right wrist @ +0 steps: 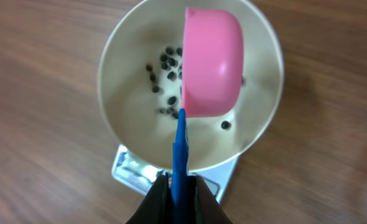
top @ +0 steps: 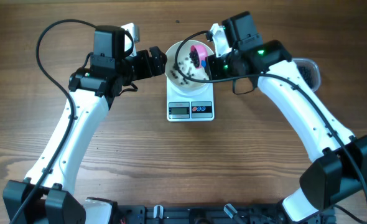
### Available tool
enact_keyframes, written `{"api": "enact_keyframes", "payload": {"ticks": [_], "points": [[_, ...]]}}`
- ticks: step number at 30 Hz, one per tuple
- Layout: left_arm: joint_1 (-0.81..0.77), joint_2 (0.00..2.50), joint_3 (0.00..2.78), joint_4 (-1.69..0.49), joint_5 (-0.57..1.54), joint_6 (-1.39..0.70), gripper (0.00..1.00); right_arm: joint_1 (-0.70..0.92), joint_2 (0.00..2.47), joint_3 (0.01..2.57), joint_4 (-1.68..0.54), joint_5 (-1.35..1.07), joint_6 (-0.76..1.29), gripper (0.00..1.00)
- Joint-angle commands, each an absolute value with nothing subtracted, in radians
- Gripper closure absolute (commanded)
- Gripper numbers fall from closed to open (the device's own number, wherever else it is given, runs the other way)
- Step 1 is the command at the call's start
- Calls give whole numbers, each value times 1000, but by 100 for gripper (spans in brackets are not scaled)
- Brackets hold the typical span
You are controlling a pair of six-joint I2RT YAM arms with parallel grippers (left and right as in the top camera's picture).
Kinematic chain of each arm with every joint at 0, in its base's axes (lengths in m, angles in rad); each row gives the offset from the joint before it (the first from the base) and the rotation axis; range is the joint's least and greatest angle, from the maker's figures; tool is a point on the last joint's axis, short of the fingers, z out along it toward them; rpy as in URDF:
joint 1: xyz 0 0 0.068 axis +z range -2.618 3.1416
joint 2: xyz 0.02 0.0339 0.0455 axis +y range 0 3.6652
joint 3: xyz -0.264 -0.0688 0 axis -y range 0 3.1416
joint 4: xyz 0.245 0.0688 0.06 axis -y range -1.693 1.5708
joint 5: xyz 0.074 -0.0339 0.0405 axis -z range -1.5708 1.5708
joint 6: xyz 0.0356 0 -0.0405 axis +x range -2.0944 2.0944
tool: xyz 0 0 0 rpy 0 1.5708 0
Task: Scoop item into bowl and weigh 150g on scale
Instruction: 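Move the filled scoop over the white bowl and tip beans in, then raise the empty scoop with the right gripper back above the tub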
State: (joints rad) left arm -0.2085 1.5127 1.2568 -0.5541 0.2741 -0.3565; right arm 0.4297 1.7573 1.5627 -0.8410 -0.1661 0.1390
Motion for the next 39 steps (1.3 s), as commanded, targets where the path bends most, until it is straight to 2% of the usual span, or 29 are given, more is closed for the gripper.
{"api": "enact_keyframes", "payload": {"ticks": [1,14,39], "points": [[-206,1520,1262,-551,271,-351,4,476,1732,1587,-820,68,159,96],[-155,1520,1262,-550,260,-352,4,585,1729,1587,-816,236,131,96],[-155,1520,1262,-559,260,-351,2,574,1710,1587,-815,175,131,95]]}}
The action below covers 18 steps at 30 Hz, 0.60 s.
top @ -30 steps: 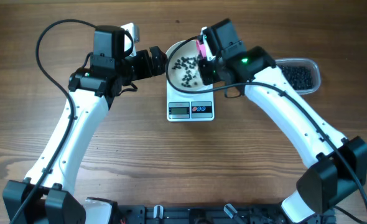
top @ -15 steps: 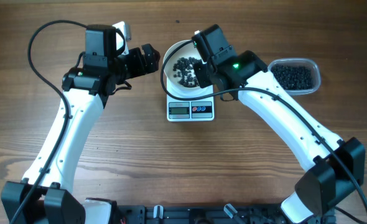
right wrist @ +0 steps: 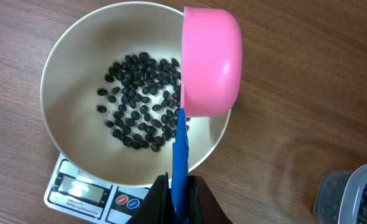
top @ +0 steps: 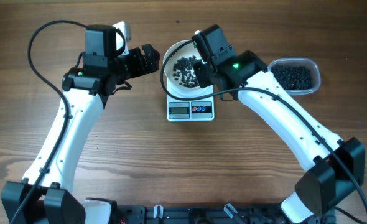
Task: Scoop item into bowl and weigh 150g on scale
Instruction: 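Raise the empty scoop with the right gripper back above the tub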
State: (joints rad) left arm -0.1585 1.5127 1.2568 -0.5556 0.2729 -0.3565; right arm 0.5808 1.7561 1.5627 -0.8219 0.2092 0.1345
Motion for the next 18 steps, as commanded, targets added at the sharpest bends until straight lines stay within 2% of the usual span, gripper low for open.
{"api": "enact_keyframes", "payload": {"ticks": [1,6,12,14,18], "points": [[-155,1520,1262,-562,260,-351,0,567,1699,1587,-812,153,131,96],[-155,1520,1262,-562,260,-351,0,464,1604,1587,-809,7,133,96],[-155,1520,1262,-562,260,-351,0,166,1454,1587,-835,-263,130,96],[-155,1520,1262,-562,260,-351,0,70,1435,1587,-867,-301,131,96],[-155,1520,1262,-562,260,-351,0,-20,1436,1572,-912,-312,123,96]]}}
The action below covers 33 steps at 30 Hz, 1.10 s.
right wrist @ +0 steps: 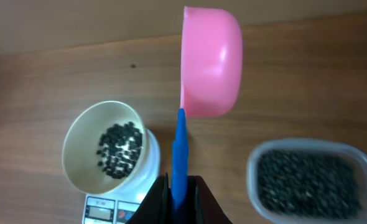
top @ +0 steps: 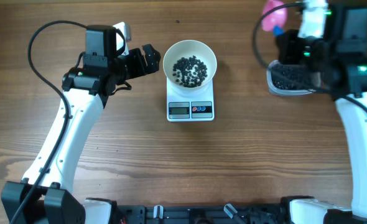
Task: Scoop item into bowl and weigh 150g on scale
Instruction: 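Raise the empty scoop with the right gripper back above the tub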
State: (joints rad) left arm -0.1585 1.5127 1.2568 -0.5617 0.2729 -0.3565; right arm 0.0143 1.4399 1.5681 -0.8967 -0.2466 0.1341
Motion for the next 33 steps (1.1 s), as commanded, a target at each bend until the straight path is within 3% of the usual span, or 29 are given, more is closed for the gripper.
{"api": "enact_keyframes", "payload": {"ticks": [1,33], "points": [[-155,1520,1262,-562,260,-351,0,-38,1436,1563,-918,-311,118,96],[-155,1520,1262,-562,260,-351,0,-73,1477,1549,-1023,-260,49,96]]}}
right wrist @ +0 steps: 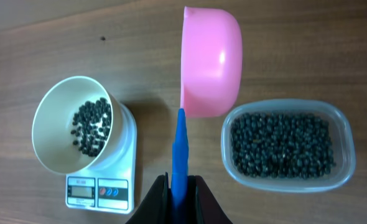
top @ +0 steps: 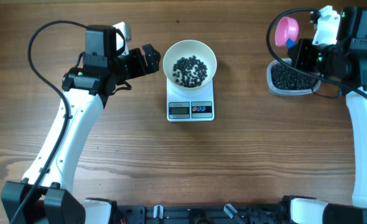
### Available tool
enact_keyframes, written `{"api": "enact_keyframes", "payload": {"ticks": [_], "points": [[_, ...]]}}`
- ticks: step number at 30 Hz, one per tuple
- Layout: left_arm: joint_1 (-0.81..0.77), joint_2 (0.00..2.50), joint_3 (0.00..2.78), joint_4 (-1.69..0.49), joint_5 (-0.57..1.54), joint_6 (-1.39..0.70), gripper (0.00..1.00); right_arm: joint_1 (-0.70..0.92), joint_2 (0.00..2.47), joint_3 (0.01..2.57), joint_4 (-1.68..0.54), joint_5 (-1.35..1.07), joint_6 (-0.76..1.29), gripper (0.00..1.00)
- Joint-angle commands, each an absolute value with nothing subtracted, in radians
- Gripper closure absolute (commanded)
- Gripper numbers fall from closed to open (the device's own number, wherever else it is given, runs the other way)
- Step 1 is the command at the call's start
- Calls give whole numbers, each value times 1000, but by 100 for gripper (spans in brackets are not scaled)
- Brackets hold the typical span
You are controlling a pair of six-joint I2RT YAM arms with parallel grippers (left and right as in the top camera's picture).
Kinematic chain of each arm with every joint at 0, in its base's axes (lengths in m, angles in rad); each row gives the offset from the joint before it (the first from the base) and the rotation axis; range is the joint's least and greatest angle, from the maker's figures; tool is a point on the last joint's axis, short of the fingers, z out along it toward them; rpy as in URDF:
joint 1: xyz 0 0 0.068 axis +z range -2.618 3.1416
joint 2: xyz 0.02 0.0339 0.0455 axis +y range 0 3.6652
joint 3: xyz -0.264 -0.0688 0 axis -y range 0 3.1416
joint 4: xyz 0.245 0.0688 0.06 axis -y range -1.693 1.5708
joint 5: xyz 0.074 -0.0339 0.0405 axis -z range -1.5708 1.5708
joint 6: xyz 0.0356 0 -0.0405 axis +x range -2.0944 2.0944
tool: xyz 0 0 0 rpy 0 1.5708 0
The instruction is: Scoop item into bowl and weigh 150g on scale
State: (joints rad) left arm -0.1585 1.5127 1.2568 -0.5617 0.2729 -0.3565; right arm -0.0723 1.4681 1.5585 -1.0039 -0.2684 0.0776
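Observation:
A white bowl (top: pixel 190 60) with a patch of black beans stands on the white scale (top: pixel 190 109); the wrist view shows both, bowl (right wrist: pixel 71 127) and scale (right wrist: pixel 99 190). My right gripper (right wrist: pixel 180 186) is shut on the blue handle (right wrist: pixel 180 149) of the pink scoop (right wrist: pixel 211 62). In the overhead view the scoop (top: pixel 287 29) hangs just beyond the left end of the clear bean container (top: pixel 289 78), with no beans showing in it. My left gripper (top: pixel 151 60) hovers just left of the bowl; its jaws are unreadable.
The clear container (right wrist: pixel 286 145) is full of black beans and sits at the far right of the wooden table (top: pixel 190 162). The scale's display and buttons face the near edge. The left arm's cable loops over the table's left side.
My right gripper with the scoop has moved slightly right and nearer, and now sits lower by the container's left end. Bowl, scale and left arm are unchanged.
The scoop was first tipped over the bowl, which held few beans. Then the bowl held many more beans, with the scoop at its right rim. After that the scoop was far right beyond the bean container, and now hangs by the container's left end.

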Motion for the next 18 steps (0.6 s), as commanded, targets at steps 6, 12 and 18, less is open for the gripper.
{"api": "enact_keyframes", "payload": {"ticks": [6,12,18], "points": [[-155,1520,1262,-562,261,-352,0,-73,1477,1549,-1084,-260,26,96],[-155,1520,1262,-570,300,-351,0,-73,1477,1549,-1108,-264,26,96],[-157,1520,1262,-587,408,-352,48,-73,1477,1549,-1108,-263,19,96]]}}
